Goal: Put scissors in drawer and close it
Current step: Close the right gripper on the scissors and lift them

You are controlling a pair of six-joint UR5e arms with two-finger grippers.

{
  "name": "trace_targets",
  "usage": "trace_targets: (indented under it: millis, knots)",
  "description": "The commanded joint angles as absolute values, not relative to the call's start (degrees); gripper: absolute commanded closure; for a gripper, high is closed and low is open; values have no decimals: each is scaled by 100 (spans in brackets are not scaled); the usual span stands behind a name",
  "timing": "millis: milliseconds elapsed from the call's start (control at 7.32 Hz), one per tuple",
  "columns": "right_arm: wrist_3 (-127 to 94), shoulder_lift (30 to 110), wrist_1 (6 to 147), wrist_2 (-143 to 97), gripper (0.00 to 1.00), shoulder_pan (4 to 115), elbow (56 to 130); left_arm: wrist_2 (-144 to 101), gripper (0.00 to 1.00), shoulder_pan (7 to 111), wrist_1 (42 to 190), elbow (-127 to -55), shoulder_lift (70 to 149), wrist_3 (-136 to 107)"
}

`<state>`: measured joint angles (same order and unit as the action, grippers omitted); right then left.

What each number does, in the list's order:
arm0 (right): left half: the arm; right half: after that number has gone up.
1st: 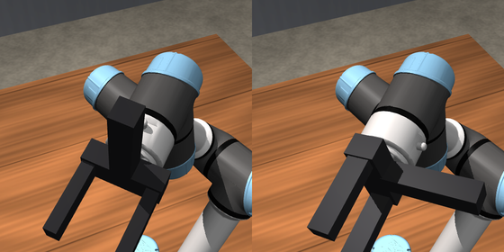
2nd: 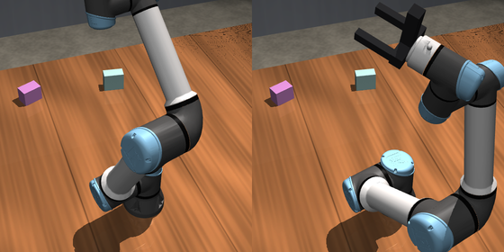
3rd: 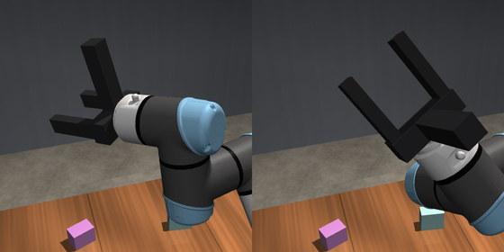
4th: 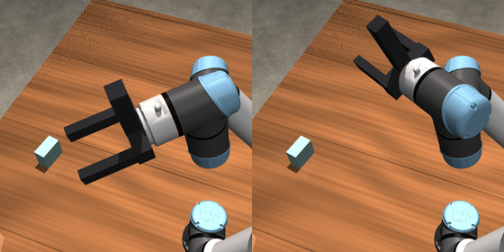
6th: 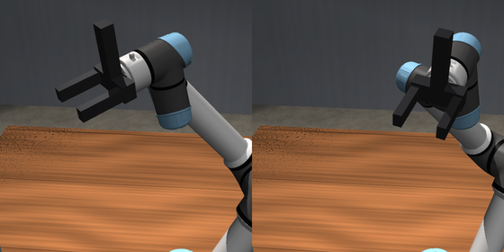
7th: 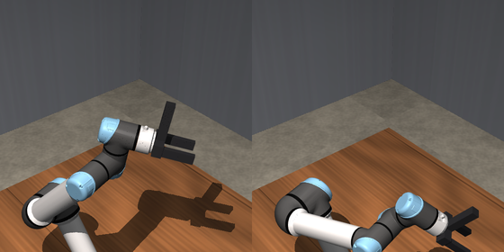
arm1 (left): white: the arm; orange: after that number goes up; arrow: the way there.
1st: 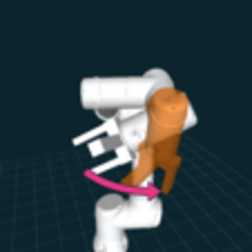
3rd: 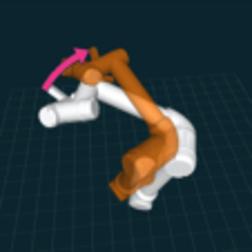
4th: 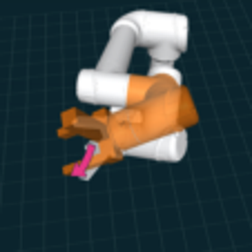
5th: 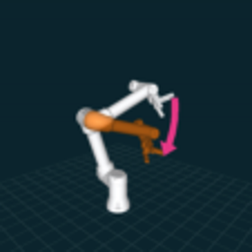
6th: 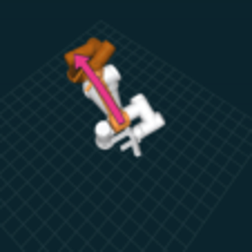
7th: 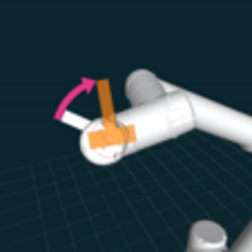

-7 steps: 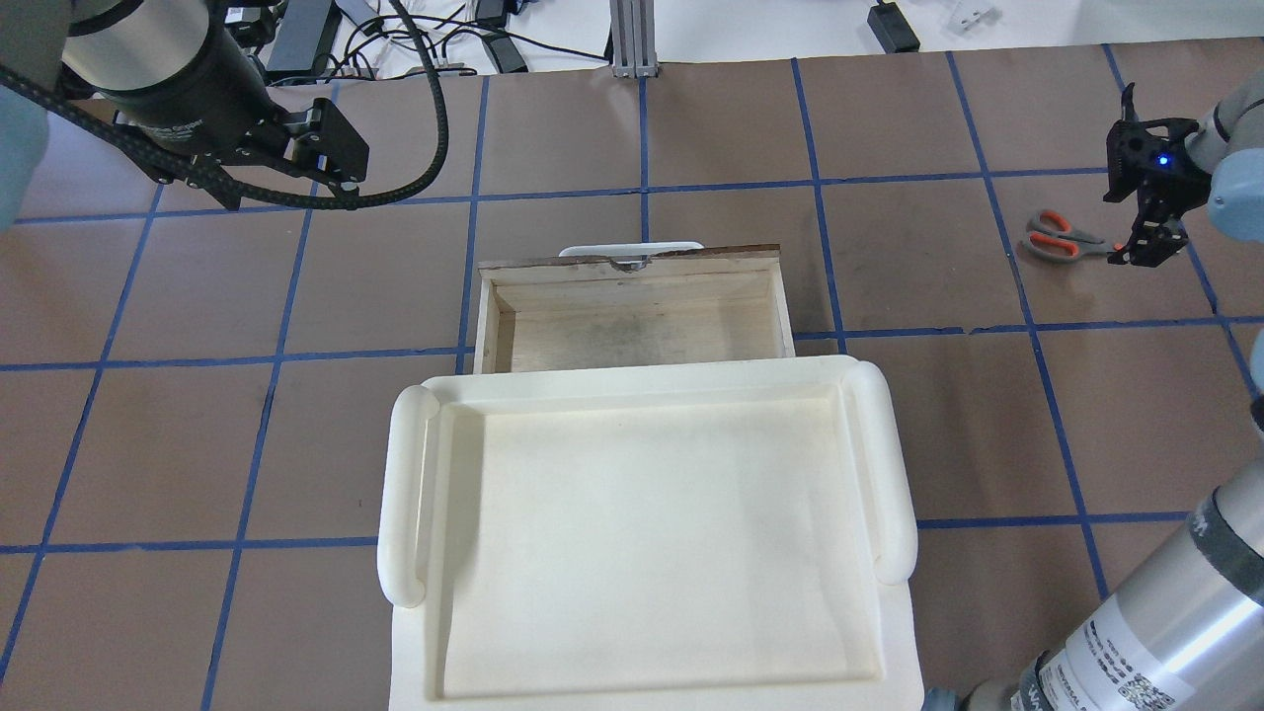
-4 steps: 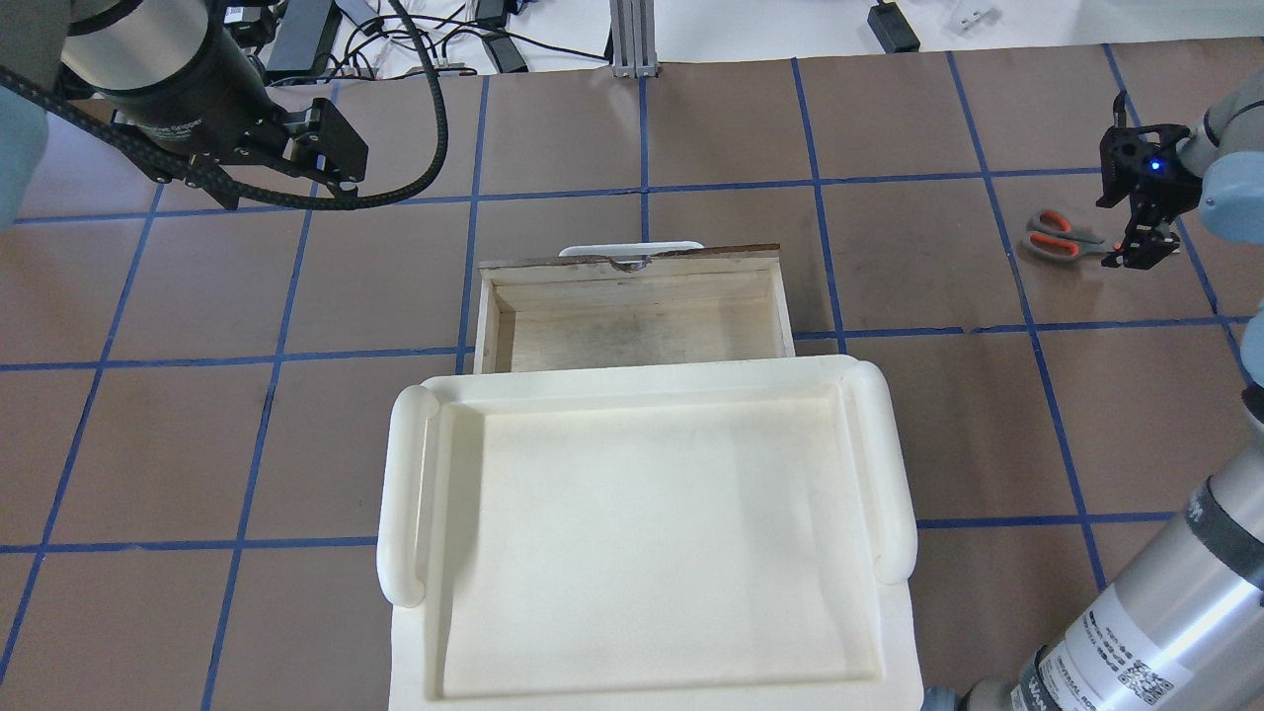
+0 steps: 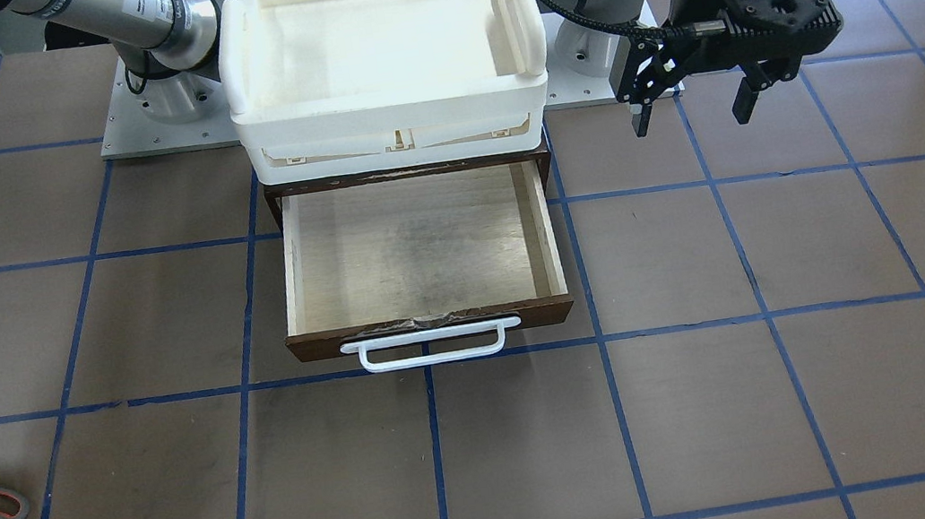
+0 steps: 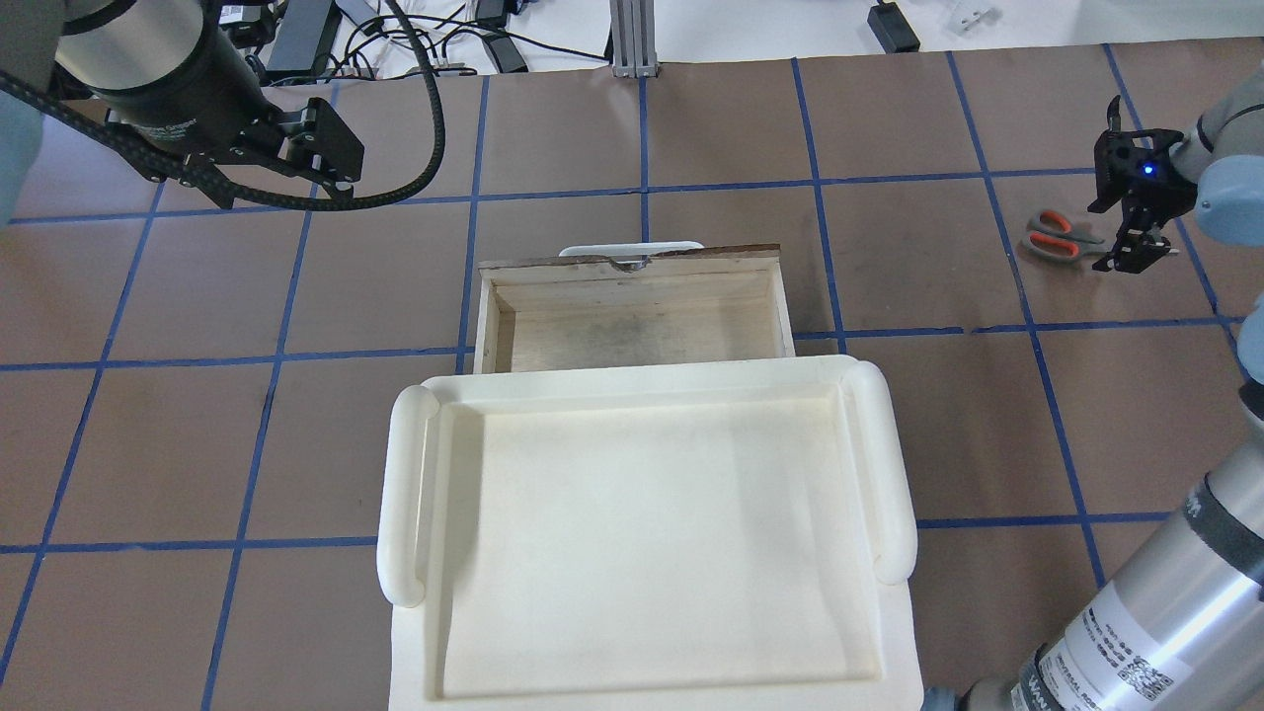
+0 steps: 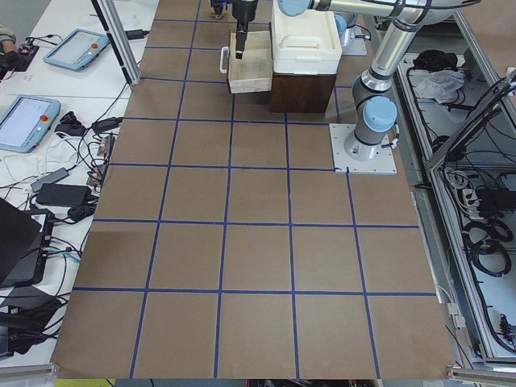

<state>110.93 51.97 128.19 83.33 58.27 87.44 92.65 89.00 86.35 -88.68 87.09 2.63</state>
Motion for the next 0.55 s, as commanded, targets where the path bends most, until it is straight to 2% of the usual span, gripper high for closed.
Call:
trace_targets:
  millis: [0, 137, 273, 410]
  knots:
    - [11083, 5177, 12806, 8376, 27, 5827, 8754, 9264, 0, 8903, 8631, -8868, 8710, 264]
    - [11074, 5185, 12806, 8454, 67, 5827, 8754, 9264, 0, 8903, 8640, -8859, 8701, 264]
    - [11074, 5194, 12788, 8516, 95, 5836, 8754, 9264, 0, 8903, 8640, -8868, 8701, 264]
    - [11074, 5220, 12779, 8647, 100, 5862, 8754, 9264, 0, 8903, 8648, -8868, 8701, 264]
